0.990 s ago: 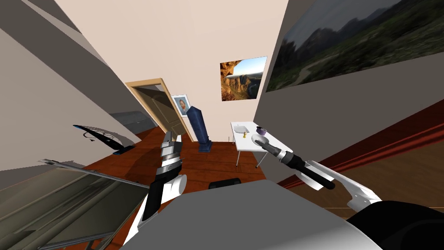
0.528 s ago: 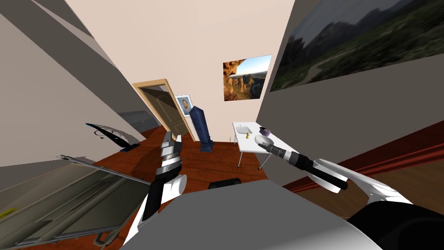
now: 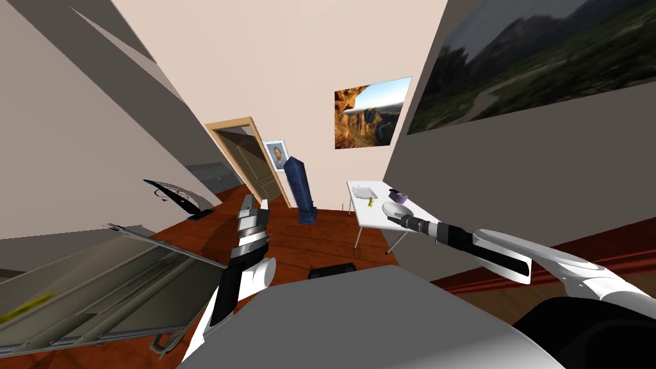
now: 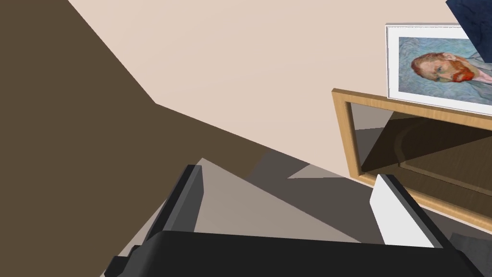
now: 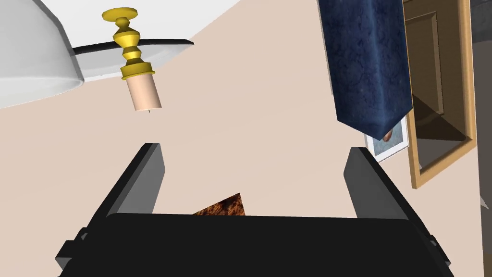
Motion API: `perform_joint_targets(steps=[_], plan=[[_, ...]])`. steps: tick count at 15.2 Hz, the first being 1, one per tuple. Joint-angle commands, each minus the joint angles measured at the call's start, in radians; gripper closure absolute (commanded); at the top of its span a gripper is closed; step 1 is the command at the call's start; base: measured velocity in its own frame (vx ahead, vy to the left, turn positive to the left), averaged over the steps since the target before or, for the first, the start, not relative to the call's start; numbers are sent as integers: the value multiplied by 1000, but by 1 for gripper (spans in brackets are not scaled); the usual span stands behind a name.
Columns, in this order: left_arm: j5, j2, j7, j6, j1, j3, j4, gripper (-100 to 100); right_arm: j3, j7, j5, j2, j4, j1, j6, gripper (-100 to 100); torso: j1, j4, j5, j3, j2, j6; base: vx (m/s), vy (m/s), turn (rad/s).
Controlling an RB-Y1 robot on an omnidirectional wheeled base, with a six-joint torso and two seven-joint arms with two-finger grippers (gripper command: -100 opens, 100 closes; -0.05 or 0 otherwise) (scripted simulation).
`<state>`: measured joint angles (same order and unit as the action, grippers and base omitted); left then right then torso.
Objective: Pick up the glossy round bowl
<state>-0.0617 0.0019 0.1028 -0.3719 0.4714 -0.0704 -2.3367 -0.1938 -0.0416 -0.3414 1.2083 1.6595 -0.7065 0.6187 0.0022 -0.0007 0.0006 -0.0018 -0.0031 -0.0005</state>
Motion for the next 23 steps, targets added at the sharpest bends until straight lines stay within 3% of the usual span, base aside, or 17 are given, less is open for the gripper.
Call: perform_joint_targets(steps=[1,11,14,16,23], plan=[[0,0,0,0,0,0,0,0,1,9,-28,50,-50,-25,11,-100,0,0,0,0,0,0,58,35,99],[0,0,0,0,0,0,0,0,26,30,-122,268,-201,-115,42,-100,0,-1,0,-2,-3,0,69,28,74],[0,0,0,0,0,0,0,0,34,34,-139,311,-227,-134,50,-100,-1,-1,0,-1,-2,0,66,14,66],[0,0,0,0,0,0,0,0,55,41,-170,367,-271,-172,64,-100,-1,-1,0,-1,-2,0,85,19,82],[0,0,0,0,0,0,0,0,91,50,-208,449,-323,-227,86,-100,-1,0,0,-1,-1,0,62,9,55]])
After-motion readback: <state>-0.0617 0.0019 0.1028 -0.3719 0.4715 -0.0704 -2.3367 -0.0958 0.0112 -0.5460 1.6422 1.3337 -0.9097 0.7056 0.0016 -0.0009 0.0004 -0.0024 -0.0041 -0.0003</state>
